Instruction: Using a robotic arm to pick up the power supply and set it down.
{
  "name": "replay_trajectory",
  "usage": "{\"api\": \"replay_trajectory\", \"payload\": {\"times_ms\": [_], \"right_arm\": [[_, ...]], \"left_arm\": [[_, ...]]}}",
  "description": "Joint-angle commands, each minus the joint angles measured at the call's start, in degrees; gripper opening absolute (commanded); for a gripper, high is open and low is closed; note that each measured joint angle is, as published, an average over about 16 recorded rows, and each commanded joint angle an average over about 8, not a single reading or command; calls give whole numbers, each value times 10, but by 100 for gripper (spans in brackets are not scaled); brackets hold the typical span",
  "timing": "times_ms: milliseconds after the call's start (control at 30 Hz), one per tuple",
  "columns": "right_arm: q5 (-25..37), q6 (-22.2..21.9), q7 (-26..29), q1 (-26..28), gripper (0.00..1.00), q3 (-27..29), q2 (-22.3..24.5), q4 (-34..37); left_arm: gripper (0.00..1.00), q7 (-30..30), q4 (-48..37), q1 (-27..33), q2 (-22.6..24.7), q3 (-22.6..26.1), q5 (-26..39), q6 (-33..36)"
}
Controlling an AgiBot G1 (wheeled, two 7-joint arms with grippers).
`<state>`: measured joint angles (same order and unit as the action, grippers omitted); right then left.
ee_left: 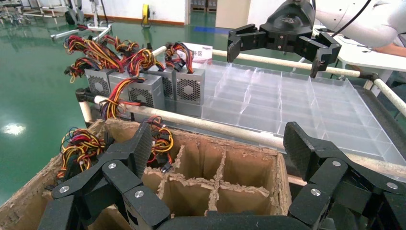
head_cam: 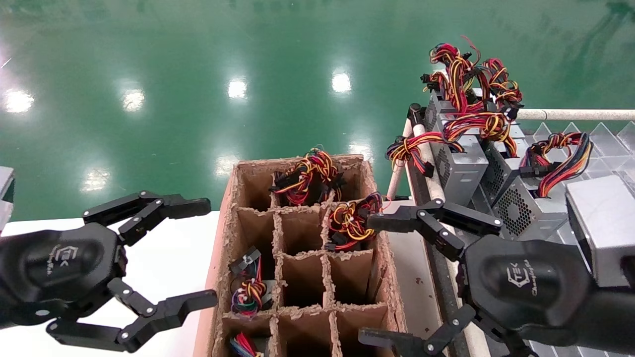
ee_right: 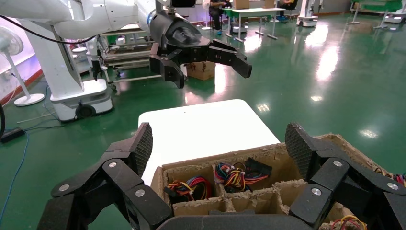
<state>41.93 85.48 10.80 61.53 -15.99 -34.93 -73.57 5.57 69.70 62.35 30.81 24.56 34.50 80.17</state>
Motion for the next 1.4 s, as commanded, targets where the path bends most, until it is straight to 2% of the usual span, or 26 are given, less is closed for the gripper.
{"api": "replay_trajectory", "payload": {"times_ms": [33,333,367,600,633,767,867,967,1200,1400], "right_arm": [[0,0,0,0,100,0,0,0],[0,0,0,0,100,0,0,0],[0,0,0,0,100,0,0,0],[0,0,0,0,100,0,0,0],[1,0,0,0,100,0,0,0],[17,-7,-3,7,100,-3,2,-5],[58,-26,-5,25,100,-11,0,-14],[120,-56,-3,55,100,-29,-13,-23],[265,-118,17,132,100,-85,-77,-22],[371,-162,33,175,100,-121,-115,-21]], "left_arm": [[100,0,0,0,0,0,0,0],[100,0,0,0,0,0,0,0],[93,0,0,0,0,0,0,0],[6,0,0,0,0,0,0,0],[0,0,0,0,0,0,0,0],[0,0,0,0,0,0,0,0],[0,0,0,0,0,0,0,0],[0,0,0,0,0,0,0,0],[0,0,0,0,0,0,0,0],[0,0,0,0,0,0,0,0]]}}
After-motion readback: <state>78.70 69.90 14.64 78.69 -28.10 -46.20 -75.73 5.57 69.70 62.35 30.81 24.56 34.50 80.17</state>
